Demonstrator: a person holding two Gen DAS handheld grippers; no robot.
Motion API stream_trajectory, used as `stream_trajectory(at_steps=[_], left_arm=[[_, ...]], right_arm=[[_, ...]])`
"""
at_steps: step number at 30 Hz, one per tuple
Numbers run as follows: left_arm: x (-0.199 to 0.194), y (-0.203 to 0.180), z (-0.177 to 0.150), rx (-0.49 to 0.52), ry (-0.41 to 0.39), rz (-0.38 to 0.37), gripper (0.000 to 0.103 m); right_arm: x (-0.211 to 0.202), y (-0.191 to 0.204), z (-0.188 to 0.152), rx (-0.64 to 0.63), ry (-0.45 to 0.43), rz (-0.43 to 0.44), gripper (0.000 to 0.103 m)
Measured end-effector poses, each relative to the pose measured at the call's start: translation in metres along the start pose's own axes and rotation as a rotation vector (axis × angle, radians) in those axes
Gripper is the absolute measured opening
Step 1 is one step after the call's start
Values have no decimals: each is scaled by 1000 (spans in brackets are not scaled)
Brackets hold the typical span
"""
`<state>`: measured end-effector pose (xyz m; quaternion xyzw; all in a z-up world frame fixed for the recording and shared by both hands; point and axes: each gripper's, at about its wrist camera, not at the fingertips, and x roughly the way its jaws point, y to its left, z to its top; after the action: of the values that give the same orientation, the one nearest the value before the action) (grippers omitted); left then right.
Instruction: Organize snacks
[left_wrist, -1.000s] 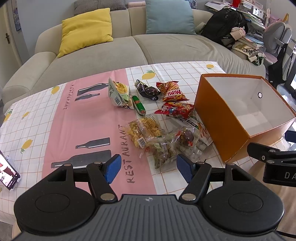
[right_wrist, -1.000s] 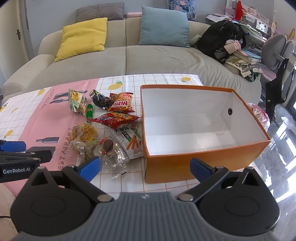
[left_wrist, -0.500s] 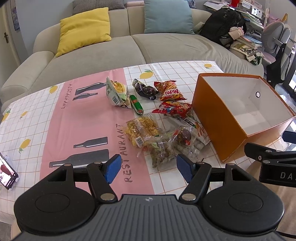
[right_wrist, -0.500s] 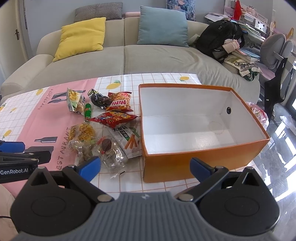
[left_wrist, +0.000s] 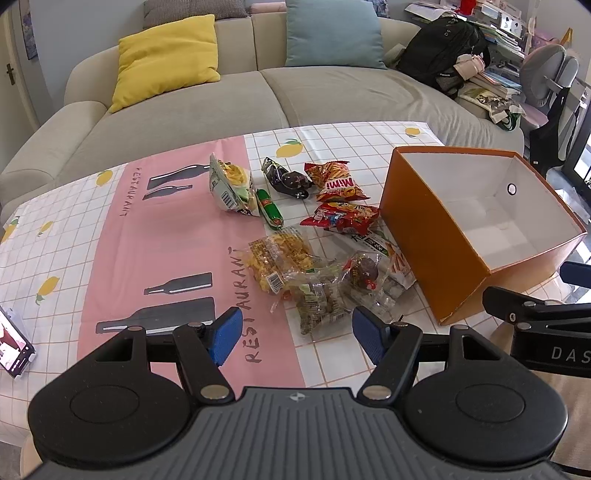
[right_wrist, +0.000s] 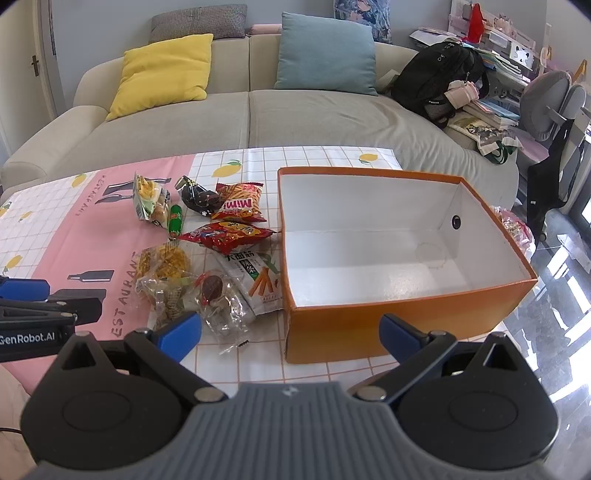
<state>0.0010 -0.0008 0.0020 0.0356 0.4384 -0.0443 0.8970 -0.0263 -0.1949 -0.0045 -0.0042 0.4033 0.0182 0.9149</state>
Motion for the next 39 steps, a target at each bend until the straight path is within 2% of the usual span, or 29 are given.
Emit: stream_trajectory(at_steps=[39], left_arm=[[-1, -2, -2, 3, 12, -19, 80]], right_arm=[[5, -1, -1, 1, 17, -19, 100]])
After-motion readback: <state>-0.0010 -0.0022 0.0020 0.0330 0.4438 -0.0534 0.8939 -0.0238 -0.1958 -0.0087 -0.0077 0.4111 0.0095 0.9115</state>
